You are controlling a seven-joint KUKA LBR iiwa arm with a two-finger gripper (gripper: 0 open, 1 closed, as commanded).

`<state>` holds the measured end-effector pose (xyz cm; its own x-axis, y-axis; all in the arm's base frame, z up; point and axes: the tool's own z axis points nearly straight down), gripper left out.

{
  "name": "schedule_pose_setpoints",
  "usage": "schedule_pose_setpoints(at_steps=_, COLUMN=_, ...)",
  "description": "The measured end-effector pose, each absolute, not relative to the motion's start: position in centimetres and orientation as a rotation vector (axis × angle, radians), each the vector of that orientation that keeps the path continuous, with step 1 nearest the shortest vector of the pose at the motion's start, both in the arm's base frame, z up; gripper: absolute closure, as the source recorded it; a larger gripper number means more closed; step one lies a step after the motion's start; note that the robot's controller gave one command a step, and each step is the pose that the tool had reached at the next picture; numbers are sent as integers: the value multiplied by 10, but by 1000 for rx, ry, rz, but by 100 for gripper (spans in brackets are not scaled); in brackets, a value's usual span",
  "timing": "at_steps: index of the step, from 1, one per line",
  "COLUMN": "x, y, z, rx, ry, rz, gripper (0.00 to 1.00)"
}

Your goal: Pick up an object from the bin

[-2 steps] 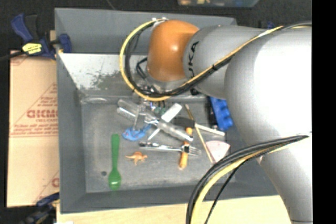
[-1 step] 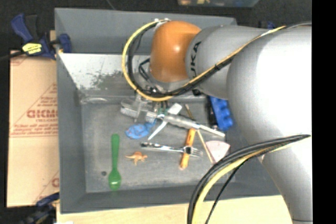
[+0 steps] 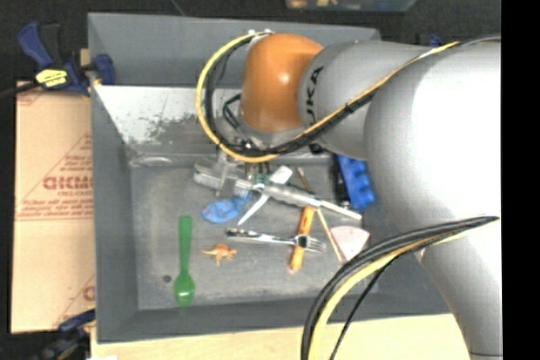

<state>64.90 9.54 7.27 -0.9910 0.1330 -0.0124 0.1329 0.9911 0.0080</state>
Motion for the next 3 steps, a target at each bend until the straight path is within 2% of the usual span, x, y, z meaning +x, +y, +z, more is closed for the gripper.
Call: schedule_pose_setpoints(at_steps=3, x=649, y=95, z=121, rx=212, ry=3120, rz=14, gripper=100)
